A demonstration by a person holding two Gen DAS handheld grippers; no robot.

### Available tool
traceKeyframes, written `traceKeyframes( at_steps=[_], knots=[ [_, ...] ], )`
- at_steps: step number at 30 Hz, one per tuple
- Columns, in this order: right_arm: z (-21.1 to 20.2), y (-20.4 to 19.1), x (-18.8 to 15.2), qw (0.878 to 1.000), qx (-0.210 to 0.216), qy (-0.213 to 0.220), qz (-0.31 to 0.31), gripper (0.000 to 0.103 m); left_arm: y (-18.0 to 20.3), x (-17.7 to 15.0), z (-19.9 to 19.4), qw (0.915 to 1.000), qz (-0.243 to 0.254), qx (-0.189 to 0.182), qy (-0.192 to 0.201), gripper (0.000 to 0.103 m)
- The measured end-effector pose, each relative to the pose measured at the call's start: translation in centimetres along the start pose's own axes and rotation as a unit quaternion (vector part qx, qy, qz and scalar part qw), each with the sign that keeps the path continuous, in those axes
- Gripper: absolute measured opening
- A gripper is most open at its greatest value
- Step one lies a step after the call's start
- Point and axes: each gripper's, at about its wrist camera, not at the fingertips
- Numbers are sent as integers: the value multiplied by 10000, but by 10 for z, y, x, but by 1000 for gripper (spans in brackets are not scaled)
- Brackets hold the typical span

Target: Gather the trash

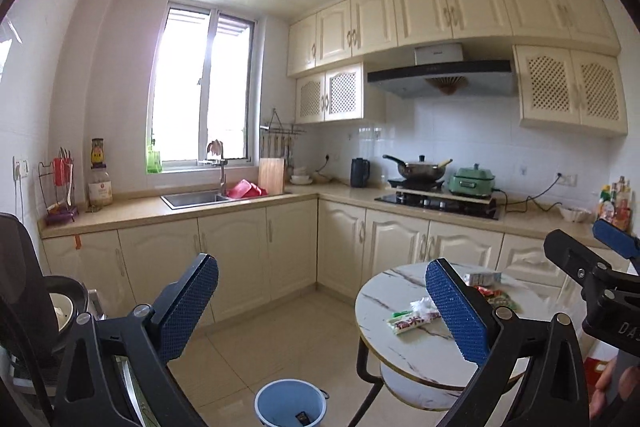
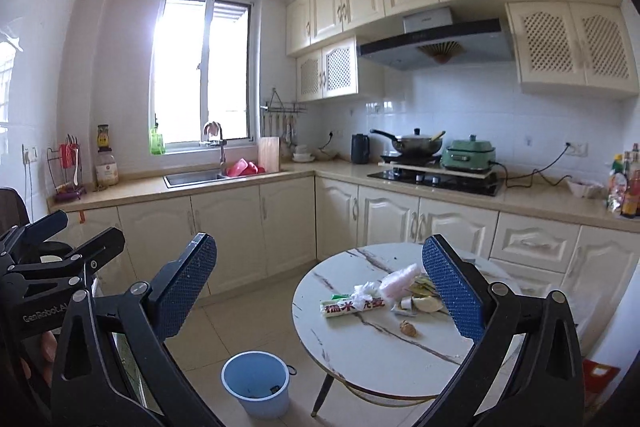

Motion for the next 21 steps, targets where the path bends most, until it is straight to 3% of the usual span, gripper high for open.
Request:
traceKeyframes(
  at_steps=[7, 13, 21],
  knots=[
    [-30, -10, 13, 9991, -139, 388, -116, 103, 0, -39, -47, 9997, 54, 7, 230, 102],
    [-33, -8, 11, 9990, -225, 376, -103, 103, -4, -49, -31, 9998, 44, -3, 194, 102],
    [-33, -4, 7, 9989, -323, 317, -76, 103, -6, -19, 11, 9999, 45, -53, 123, 102]
  ],
)
Point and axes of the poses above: each gripper's, at about its wrist camera, not at the fingertips, and z roughly the way its jaws point, y to its right, x to its top, and after that the axes turned 6 degrees about z, right-handed
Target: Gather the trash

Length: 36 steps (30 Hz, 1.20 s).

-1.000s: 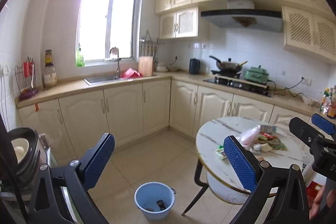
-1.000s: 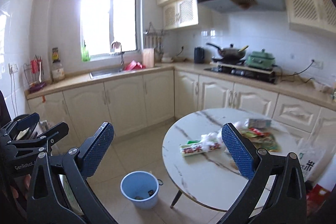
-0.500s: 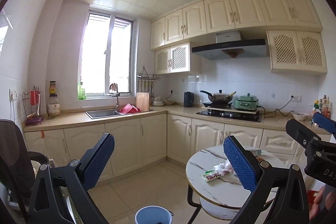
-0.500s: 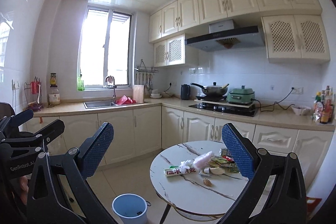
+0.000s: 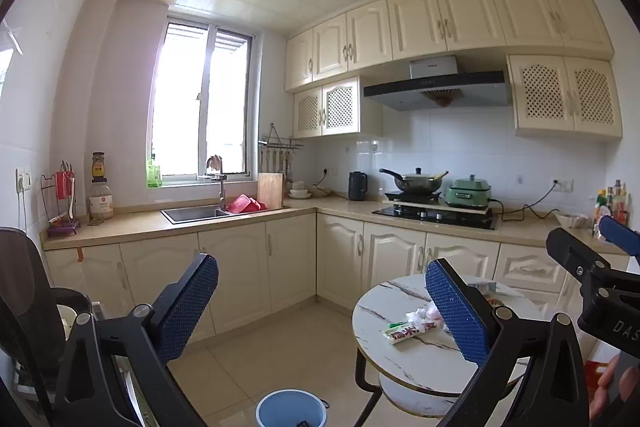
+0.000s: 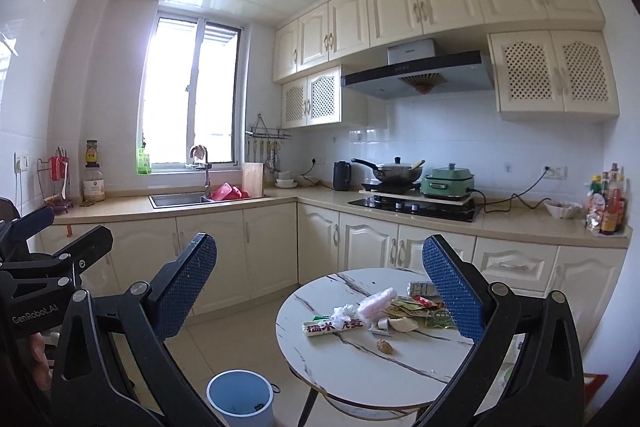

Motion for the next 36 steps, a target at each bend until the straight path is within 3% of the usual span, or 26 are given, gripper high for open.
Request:
traceKeyframes(
  at_steps=[6, 20, 29, 36],
  knots=[
    [3, 5, -2, 10000, -64, -51, 22, 103, 3, 24, 21, 10000, 51, -28, -41, 102],
    [13, 17, -7, 9996, -195, -156, 89, 103, 4, 25, 53, 9997, 97, -133, -193, 102],
    [58, 77, -35, 9944, -739, -640, 399, 103, 23, 19, 144, 9949, 69, -447, -906, 102],
    [111, 140, -78, 9821, -1190, -1323, 609, 103, 57, 10, 252, 9799, 282, -911, -1753, 102]
  ],
)
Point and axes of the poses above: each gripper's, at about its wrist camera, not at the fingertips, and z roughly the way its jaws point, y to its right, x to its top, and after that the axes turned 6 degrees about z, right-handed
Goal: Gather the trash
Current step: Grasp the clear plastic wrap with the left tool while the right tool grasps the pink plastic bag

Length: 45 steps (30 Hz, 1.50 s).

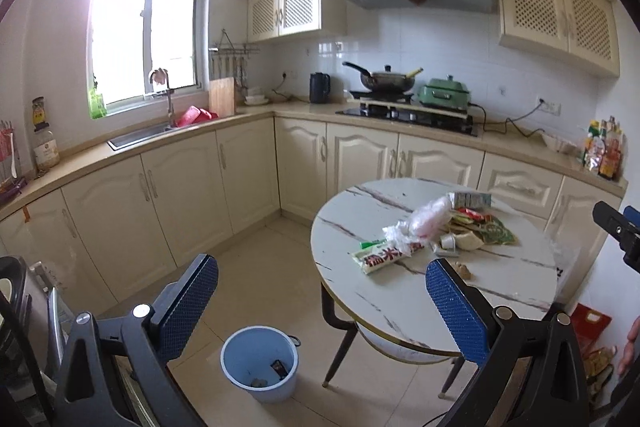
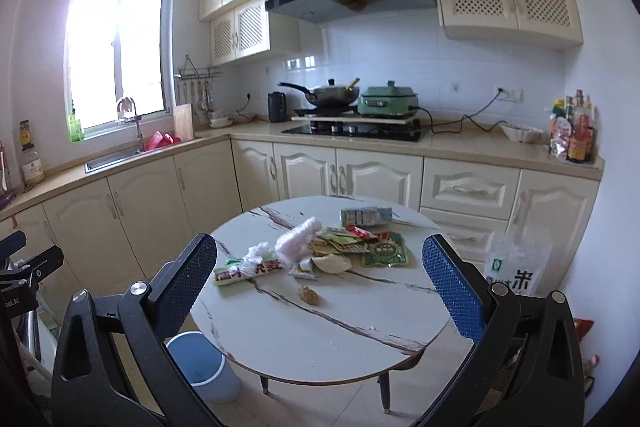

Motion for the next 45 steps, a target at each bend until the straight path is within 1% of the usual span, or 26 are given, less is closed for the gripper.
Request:
traceKeyframes(
  at_steps=[5, 9, 15, 17, 21, 23, 26, 27, 29, 30, 33, 34, 35, 36, 37, 38, 39, 40, 42, 45],
  knots=[
    [55, 34, -17, 9983, -239, -518, 97, 103, 13, 27, 69, 9986, 102, -317, -399, 102],
    [95, 51, -26, 9960, -306, -833, 84, 103, 26, 55, 130, 9960, 184, -575, -664, 102],
    [160, 80, -25, 9917, -378, -1229, 74, 103, 41, 98, 244, 9897, 332, -860, -1097, 102],
    [179, 88, -23, 9902, -422, -1330, 65, 103, 43, 109, 285, 9869, 363, -865, -1311, 102],
    [222, 110, -19, 9857, -568, -1583, 117, 103, 47, 128, 357, 9834, 431, -873, -1534, 102],
    [242, 121, -17, 9836, -592, -1693, 208, 103, 48, 132, 386, 9817, 430, -867, -1642, 101],
    [263, 126, -12, 9828, -513, -1749, 286, 103, 52, 136, 416, 9796, 405, -936, -1732, 99],
    [269, 125, -11, 9826, -474, -1768, 322, 103, 55, 135, 425, 9785, 418, -973, -1770, 95],
    [278, 117, -9, 9832, -235, -1781, 341, 103, 58, 136, 444, 9755, 441, -1079, -1868, 86],
    [281, 111, -9, 9835, -166, -1772, 323, 103, 62, 135, 451, 9745, 432, -1131, -1891, 84],
    [293, 86, -8, 9837, 121, -1781, 197, 103, 68, 136, 472, 9721, 448, -1231, -1946, 73],
    [296, 78, -7, 9835, 221, -1791, 160, 103, 67, 136, 478, 9711, 442, -1288, -1959, 65],
    [299, 69, -7, 9834, 300, -1784, 135, 103, 68, 135, 482, 9693, 431, -1373, -1995, 51],
    [303, 58, -6, 9831, 374, -1789, 99, 103, 66, 133, 485, 9672, 386, -1499, -2016, 46],
    [307, 48, -6, 9825, 473, -1800, 61, 103, 62, 132, 481, 9681, 340, -1552, -1939, 35],
    [311, 37, -6, 9813, 566, -1837, 32, 103, 59, 132, 480, 9689, 355, -1546, -1899, 27],
    [315, 30, -6, 9806, 596, -1868, 17, 103, 56, 132, 478, 9691, 348, -1566, -1876, 26],
    [320, 20, -6, 9799, 643, -1890, -15, 103, 52, 133, 479, 9684, 267, -1671, -1834, 25],
    [333, 5, -5, 9785, 769, -1915, -27, 103, 43, 129, 467, 9678, 207, -1806, -1742, 24],
    [360, -6, -9, 9718, 835, -2193, 243, 103, 28, 124, 447, 9696, 164, -1858, -1585, 24]
  ],
)
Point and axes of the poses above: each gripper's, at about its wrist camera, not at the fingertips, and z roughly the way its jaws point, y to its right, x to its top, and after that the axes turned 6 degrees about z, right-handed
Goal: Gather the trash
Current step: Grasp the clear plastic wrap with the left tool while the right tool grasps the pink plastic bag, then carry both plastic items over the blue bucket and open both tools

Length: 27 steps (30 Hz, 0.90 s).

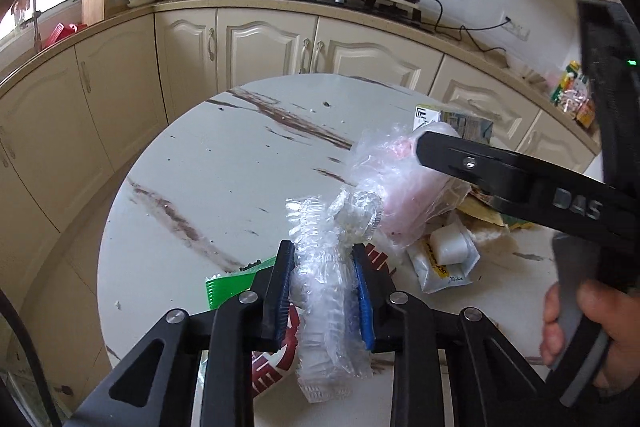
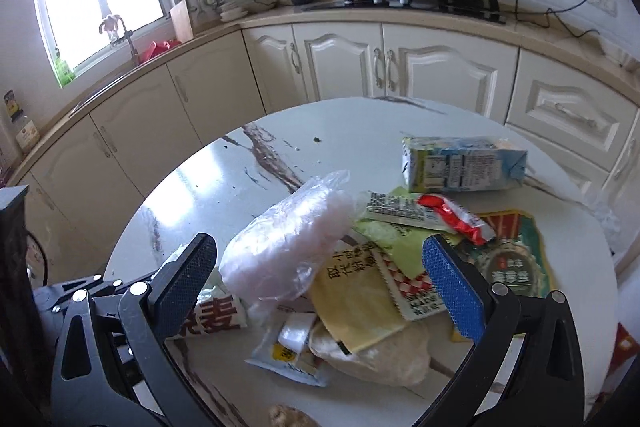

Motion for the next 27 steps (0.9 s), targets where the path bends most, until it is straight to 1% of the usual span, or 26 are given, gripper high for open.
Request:
traceKeyframes(
  at_steps=[1, 3, 4, 5, 6, 7, 9, 11, 13, 15, 17, 22, 25, 27],
  knots=[
    [7, -1, 1, 9999, 28, -73, 84, 103, -4, -1, -5, 9999, -23, -92, 51, 24],
    [15, 0, 1, 9996, 92, -128, 232, 101, -12, -10, -23, 9998, -74, -142, 144, 24],
    [19, -1, 1, 9995, 104, -137, 261, 91, -14, -13, -29, 9997, -84, -134, 174, 24],
    [23, -1, 0, 9994, 70, -208, 255, 69, -17, -16, -35, 9996, -107, -116, 214, 24],
    [28, -2, 0, 9993, 30, -289, 237, 57, -22, -19, -42, 9995, -132, -131, 264, 24],
    [30, 0, -2, 9992, 79, -301, 257, 50, -26, -22, -50, 9993, -162, -161, 292, 24],
    [29, 3, -3, 9991, 194, -274, 248, 46, -34, -29, -64, 9991, -214, -146, 347, 24],
    [21, 3, -4, 9990, 322, -146, 278, 37, -40, -35, -78, 9988, -226, -135, 408, 24],
    [7, -1, -4, 9995, 257, 58, 196, 33, -49, -42, -92, 9982, -317, -150, 482, 24],
    [-5, -5, -4, 9994, 262, 182, 138, 26, -53, -46, -108, 9978, -378, -108, 539, 24],
    [-16, -11, -3, 9995, 67, 318, 6, 25, -60, -54, -125, 9971, -435, -66, 614, 24],
    [-51, -17, -1, 9979, 41, 636, 133, 25, -79, -79, -171, 9956, -530, 38, 778, 24],
    [-77, -47, -4, 9960, 310, 836, -70, 25, -94, -100, -201, 9941, -625, 214, 864, 24],
    [-92, -81, -10, 9931, 636, 942, -279, 25, -107, -115, -219, 9926, -753, 337, 896, 24]
  ],
)
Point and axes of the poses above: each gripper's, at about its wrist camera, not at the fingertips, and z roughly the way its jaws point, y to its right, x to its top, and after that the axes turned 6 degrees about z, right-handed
